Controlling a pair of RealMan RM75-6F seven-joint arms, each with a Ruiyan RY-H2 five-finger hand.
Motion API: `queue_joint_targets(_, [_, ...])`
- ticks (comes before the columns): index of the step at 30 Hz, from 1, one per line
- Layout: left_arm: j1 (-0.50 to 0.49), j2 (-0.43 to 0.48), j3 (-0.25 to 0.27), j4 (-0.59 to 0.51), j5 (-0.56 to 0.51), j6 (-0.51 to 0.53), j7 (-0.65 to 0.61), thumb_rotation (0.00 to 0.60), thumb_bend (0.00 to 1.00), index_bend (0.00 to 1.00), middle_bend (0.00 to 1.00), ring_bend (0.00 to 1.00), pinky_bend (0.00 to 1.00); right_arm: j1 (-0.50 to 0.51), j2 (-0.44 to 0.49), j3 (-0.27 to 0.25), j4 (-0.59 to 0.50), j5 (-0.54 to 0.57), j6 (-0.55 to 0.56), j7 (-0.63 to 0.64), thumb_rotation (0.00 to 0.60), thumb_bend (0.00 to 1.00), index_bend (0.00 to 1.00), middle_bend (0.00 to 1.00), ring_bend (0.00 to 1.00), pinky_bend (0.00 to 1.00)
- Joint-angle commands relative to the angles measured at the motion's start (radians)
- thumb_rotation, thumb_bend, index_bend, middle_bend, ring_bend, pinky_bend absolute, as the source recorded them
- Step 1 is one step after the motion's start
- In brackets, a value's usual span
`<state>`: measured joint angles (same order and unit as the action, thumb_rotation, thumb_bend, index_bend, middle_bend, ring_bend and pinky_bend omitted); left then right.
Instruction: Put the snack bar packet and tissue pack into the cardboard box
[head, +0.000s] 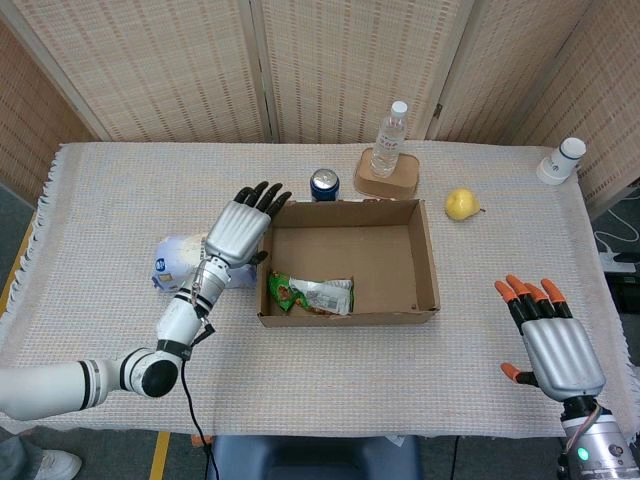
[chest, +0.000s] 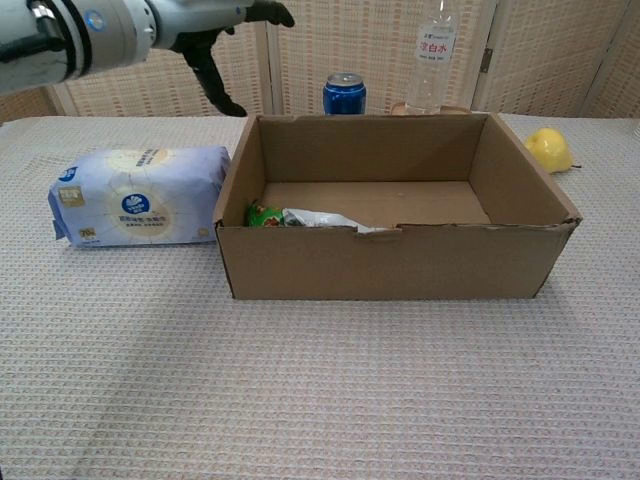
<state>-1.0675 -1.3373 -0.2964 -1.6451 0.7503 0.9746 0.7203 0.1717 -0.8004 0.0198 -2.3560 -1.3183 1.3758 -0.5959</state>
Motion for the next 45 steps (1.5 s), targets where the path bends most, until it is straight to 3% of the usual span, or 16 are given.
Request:
queue_joint_targets(1, [0.044,0.128,0.061,-0.048,-0.069,-0.064,0.000,0.600,0.19,0.00,0.00,0.00,0.16,0.002,-0.007,-0.003,0.000,-0.001,-0.004,-0.009,0.600,0.02,0.06,0.04,0.00,0.00])
queue_joint_targets(6, [0.049,0.241,0.155,-0.063,-0.163,-0.175,0.022,0.600,0.19,0.00,0.00,0.00,0.13,0.001,-0.019,-0.008,0.000,-0.007,-0.001,-0.024,0.600,0.02,0.06,0.04,0.00,0.00])
queue_joint_targets(13, [0.036,0.254,0.225,-0.014,-0.240,-0.246,-0.011,0.600,0.19,0.00,0.00,0.00,0.11,0.002,-0.028,-0.010,0.000,-0.001,0.003,-0.040,0.600,0.02,0.06,0.04,0.00,0.00])
queue_joint_targets(33, [-0.029,0.128,0.284,0.118,-0.369,-0.296,-0.116,0.600,0.19,0.00,0.00,0.00,0.11,0.021,-0.039,0.003,0.000,0.069,0.007,-0.068,0.600,0.02,0.06,0.04,0.00,0.00])
queue_joint_targets(45, [-0.033,0.042,0.282,0.221,-0.382,-0.262,-0.178,0.600,0.19,0.00,0.00,0.00,0.14,0.031,-0.038,0.006,0.000,0.096,0.009,-0.070,0.600,0.02,0.06,0.04,0.00,0.00])
